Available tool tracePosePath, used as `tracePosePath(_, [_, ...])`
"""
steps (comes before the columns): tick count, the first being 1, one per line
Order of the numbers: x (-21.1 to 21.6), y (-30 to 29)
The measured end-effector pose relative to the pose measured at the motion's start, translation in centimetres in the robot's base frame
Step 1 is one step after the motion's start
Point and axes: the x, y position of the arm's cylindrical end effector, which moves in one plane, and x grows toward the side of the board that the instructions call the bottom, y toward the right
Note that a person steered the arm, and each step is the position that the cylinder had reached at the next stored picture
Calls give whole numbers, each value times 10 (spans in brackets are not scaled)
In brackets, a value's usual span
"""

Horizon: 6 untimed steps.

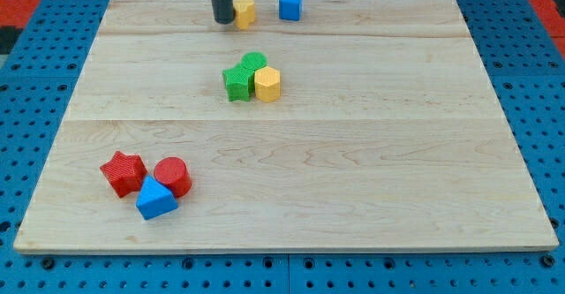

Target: Point your arm at red circle

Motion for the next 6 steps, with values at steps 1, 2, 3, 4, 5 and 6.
tracePosePath(1, [-17, 25])
tracePosePath(2, [3, 34])
tracePosePath(3, [47, 19])
tracePosePath(4, [88, -2])
tracePosePath(5, [117, -39])
tracePosePath(6, [138, -83])
